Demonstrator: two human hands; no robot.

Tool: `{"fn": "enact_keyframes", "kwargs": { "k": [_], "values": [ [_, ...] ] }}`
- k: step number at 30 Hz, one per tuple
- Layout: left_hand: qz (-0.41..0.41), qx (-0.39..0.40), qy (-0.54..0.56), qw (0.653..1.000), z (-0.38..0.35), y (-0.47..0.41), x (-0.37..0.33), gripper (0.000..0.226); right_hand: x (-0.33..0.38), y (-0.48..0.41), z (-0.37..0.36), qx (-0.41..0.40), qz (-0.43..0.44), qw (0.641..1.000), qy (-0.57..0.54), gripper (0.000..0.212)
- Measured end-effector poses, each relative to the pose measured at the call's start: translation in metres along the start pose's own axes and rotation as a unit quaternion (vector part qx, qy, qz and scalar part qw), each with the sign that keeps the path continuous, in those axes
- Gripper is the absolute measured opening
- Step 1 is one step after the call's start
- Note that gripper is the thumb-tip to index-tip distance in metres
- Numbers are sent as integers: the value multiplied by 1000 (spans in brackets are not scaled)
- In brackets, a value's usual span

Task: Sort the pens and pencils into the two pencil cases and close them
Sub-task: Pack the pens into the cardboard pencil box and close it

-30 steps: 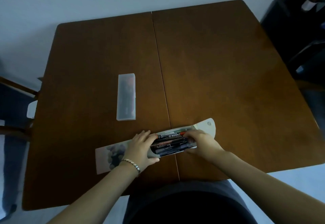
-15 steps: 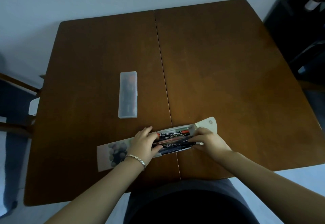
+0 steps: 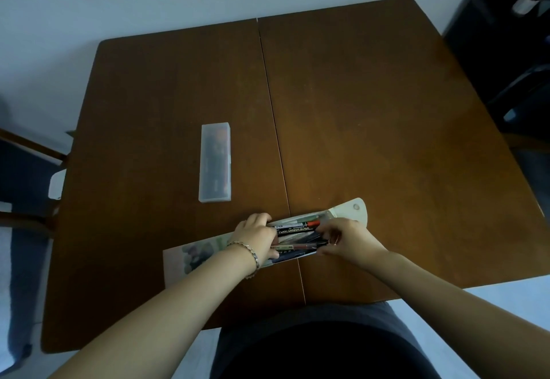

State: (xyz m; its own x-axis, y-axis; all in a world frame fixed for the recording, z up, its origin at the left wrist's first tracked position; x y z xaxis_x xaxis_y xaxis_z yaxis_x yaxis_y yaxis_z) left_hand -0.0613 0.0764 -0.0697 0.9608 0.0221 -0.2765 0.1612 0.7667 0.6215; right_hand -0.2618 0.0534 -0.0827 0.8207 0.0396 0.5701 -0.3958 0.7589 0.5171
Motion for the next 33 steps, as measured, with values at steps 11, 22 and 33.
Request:
{"fn": "enact_keyframes", "kwargs": {
  "k": [11,22,33],
  "values": [
    [18,-139,194,971,-20,15,3,26,35,-31,-3,10,-123,968,217,27],
    [0,-173,189,967,-21,16,4,25,22,-23,18,-11,-89,985,-146,14],
    [-46,-170,143,974,-21,19,3,32,34,-7,-7,5,-9,966,-260,20]
  ]
}}
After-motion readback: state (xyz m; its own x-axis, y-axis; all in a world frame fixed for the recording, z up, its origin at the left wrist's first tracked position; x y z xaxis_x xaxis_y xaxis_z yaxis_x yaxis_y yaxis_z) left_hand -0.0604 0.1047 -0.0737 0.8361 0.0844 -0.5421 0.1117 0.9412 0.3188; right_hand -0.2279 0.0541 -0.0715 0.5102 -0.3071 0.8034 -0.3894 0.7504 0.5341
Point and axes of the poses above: each hand's wrist, its own y-axis away from the middle knuckle, its own z-axis out of the back of the hand, x = y × z, the point moved 1 cm from there along -y, towards the middle knuckle, and after that the axes turned 7 degrees about y, right-handed, at the moved point
